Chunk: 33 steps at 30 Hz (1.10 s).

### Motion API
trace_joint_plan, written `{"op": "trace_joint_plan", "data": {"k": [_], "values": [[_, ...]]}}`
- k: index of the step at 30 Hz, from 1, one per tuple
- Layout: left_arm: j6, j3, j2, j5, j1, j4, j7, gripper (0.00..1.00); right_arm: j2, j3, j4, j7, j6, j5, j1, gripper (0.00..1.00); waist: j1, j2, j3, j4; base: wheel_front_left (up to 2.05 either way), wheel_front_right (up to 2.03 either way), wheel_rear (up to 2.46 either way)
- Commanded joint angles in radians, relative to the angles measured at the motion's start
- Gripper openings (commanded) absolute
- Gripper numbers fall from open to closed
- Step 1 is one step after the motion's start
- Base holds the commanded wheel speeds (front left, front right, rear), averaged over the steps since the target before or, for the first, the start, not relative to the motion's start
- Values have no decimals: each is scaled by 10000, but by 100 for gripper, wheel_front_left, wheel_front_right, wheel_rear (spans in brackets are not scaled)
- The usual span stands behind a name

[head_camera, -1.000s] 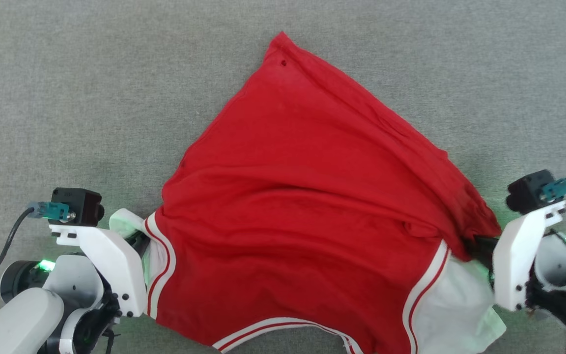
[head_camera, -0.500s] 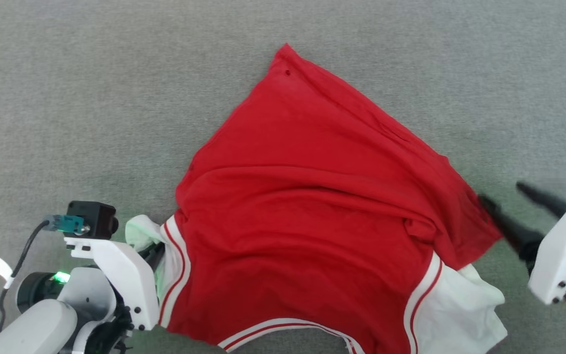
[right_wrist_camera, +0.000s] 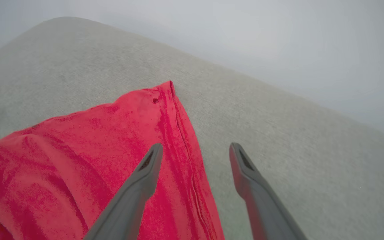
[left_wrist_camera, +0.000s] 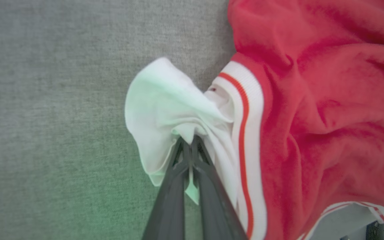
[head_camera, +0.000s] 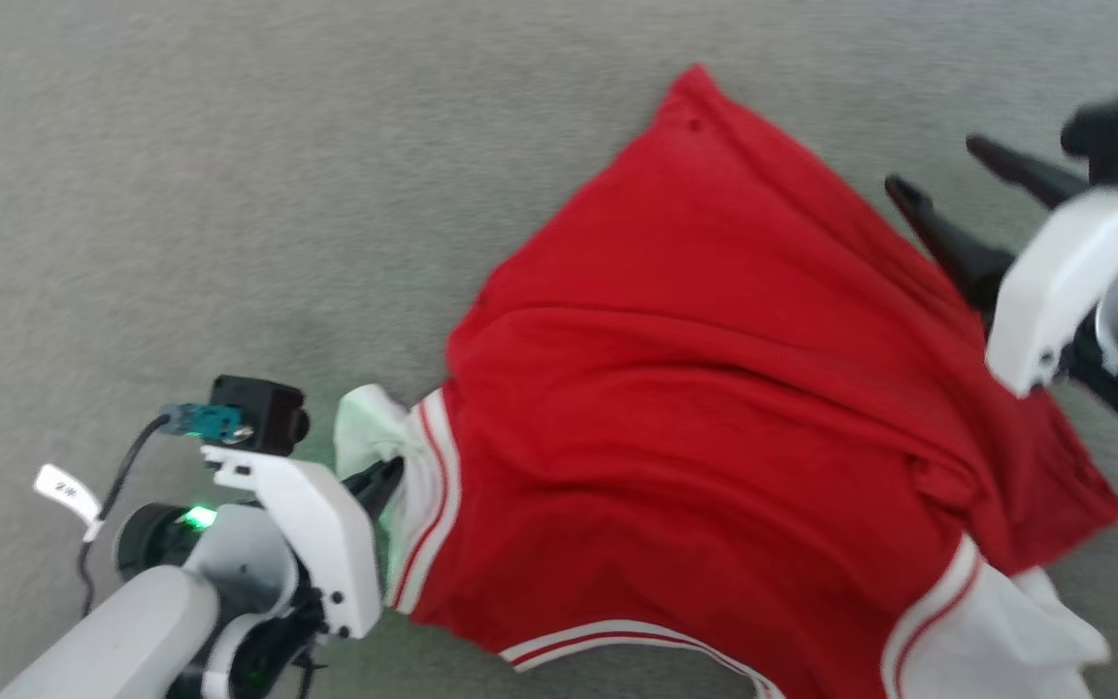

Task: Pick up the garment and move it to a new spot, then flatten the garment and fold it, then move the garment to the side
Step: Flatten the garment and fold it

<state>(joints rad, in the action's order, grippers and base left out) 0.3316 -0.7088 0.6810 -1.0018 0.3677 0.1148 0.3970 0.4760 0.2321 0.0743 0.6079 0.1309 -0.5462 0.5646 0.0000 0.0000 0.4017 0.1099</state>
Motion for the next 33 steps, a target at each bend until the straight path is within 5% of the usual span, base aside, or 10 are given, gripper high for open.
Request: {"op": "trace_joint_plan", "data": {"k": [1, 13, 22, 23, 24, 33], "values": [[-119, -102, -160, 91, 210, -123, 10, 0, 67, 252, -589, -121, -3, -91, 604, 100, 0, 0, 208, 603, 0, 0, 0], [-901, -705, -1268, 265, 859, -1115, -184, 0, 302, 2971, -5165, 861, -2, -1167, 3986, 100, 0, 0, 602, 2262, 0, 0, 0], [-1335, -881, -1703, 208, 1077, -1900, -404, 0, 281, 5255, -8063, 4049, -5, -2010, 4782, 100, 0, 0, 791, 2808, 0, 0, 0], [-1379, -875, -1728, 189, 1101, -1976, -405, 0, 283, 5491, -8211, 4431, 0, -2148, 4749, 26, 0, 0, 789, 2816, 0, 0, 0], [-1390, -866, -1742, 178, 1143, -2044, -405, 0, 307, 5636, -8259, 4559, 1, -2245, 4781, 0, 0, 0, 790, 2816, 0, 0, 0], [-1277, -201, -1284, -42, 1919, -2087, -162, 0, 848, 5738, -7276, 3029, -11, -2956, 6112, 0, 0, 0, 605, 2138, 0, 0, 0]]}}
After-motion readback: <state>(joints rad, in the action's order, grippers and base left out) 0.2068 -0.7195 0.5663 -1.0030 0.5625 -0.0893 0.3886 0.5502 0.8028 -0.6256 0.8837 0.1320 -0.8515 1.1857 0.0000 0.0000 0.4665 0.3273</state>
